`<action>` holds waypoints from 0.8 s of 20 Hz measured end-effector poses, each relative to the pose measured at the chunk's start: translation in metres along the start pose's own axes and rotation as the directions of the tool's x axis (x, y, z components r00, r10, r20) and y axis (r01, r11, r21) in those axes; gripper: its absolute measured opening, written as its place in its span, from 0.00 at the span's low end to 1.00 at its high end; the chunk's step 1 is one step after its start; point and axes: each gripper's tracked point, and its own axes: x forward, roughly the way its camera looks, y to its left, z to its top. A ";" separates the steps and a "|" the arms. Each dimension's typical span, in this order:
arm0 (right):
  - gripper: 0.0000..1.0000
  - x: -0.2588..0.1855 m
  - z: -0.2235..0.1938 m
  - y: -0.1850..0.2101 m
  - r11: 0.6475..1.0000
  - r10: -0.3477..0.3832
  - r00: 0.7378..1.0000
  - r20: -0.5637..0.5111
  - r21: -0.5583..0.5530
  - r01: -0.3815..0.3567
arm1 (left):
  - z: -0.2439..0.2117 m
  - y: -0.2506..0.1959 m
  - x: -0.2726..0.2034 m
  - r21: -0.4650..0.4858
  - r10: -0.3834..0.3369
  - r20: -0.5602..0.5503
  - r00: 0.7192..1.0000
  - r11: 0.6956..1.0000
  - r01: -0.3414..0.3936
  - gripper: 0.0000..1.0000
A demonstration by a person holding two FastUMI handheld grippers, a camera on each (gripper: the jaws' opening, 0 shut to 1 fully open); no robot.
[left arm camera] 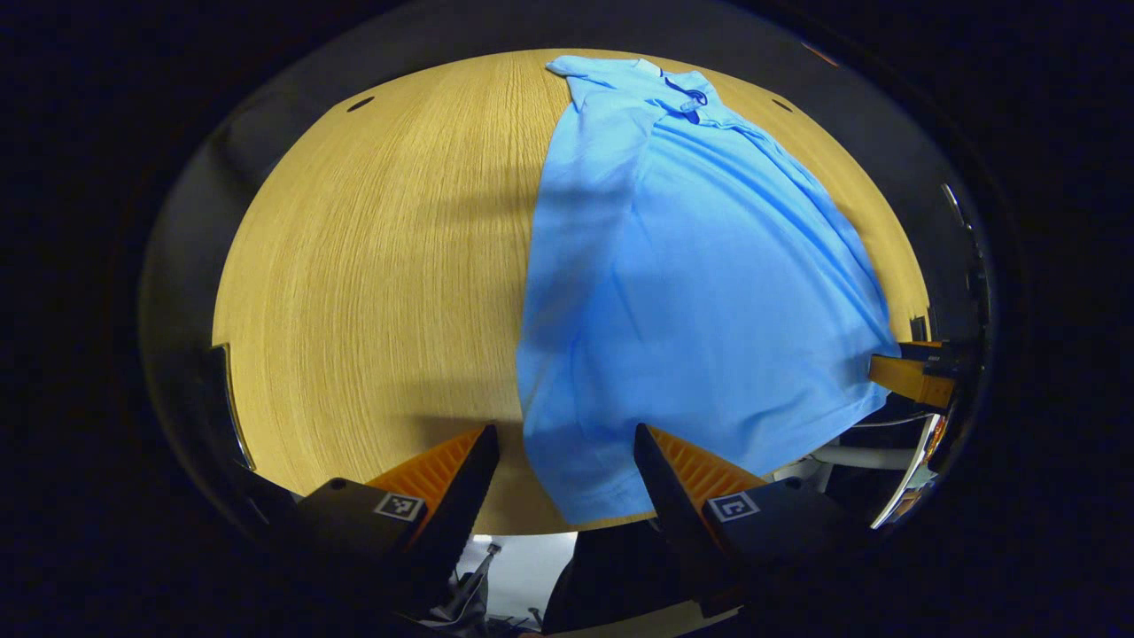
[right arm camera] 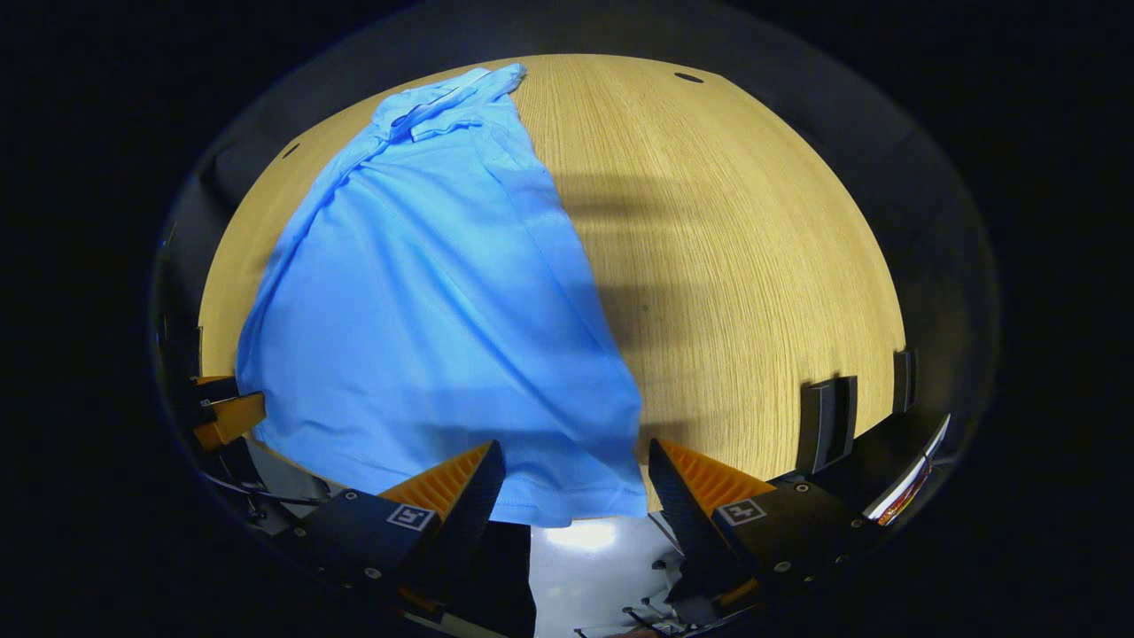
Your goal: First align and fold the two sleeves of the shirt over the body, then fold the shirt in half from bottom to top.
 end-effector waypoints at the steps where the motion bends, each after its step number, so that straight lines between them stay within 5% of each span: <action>1: 0.99 0.002 -0.001 0.001 1.000 -0.001 1.000 -0.001 0.005 0.001 | 0.000 -0.001 0.000 0.008 0.011 -0.001 1.000 1.000 -0.011 1.00; 7: 0.94 0.002 -0.003 0.009 1.000 0.012 1.000 -0.011 0.023 -0.012 | -0.003 -0.005 -0.002 -0.029 0.017 -0.002 1.000 0.999 -0.017 0.93; 8: 0.87 0.003 -0.004 0.011 1.000 0.014 1.000 -0.015 0.025 -0.014 | -0.004 -0.006 0.000 -0.054 0.017 -0.002 1.000 0.998 -0.017 0.89; 9: 0.82 0.003 -0.006 0.013 1.000 0.017 1.000 -0.019 0.022 -0.016 | -0.005 -0.007 0.000 -0.078 0.016 -0.011 1.000 0.997 -0.017 0.63; 10: 0.65 0.003 -0.006 0.015 1.000 0.020 1.000 -0.019 0.014 -0.020 | -0.002 -0.009 0.000 -0.065 0.011 -0.003 1.000 0.998 -0.011 0.38; 11: 0.59 0.002 -0.007 0.018 1.000 0.022 1.000 -0.021 0.008 -0.022 | -0.002 -0.012 -0.004 -0.066 -0.004 0.007 1.000 0.998 0.004 0.39; 13: 0.47 0.002 -0.008 0.025 0.999 0.033 0.999 -0.030 0.015 -0.033 | -0.005 -0.015 0.000 -0.101 -0.009 0.008 1.000 0.995 0.010 0.09; 14: 0.22 0.002 -0.008 0.029 0.999 0.038 0.999 -0.031 0.033 -0.037 | -0.010 -0.017 0.000 -0.092 -0.025 -0.007 1.000 0.995 0.024 0.10; 16: 0.02 0.000 -0.009 0.033 0.998 0.048 0.998 -0.030 0.036 -0.047 | -0.009 -0.017 -0.001 -0.101 -0.048 0.010 0.999 0.994 0.049 0.04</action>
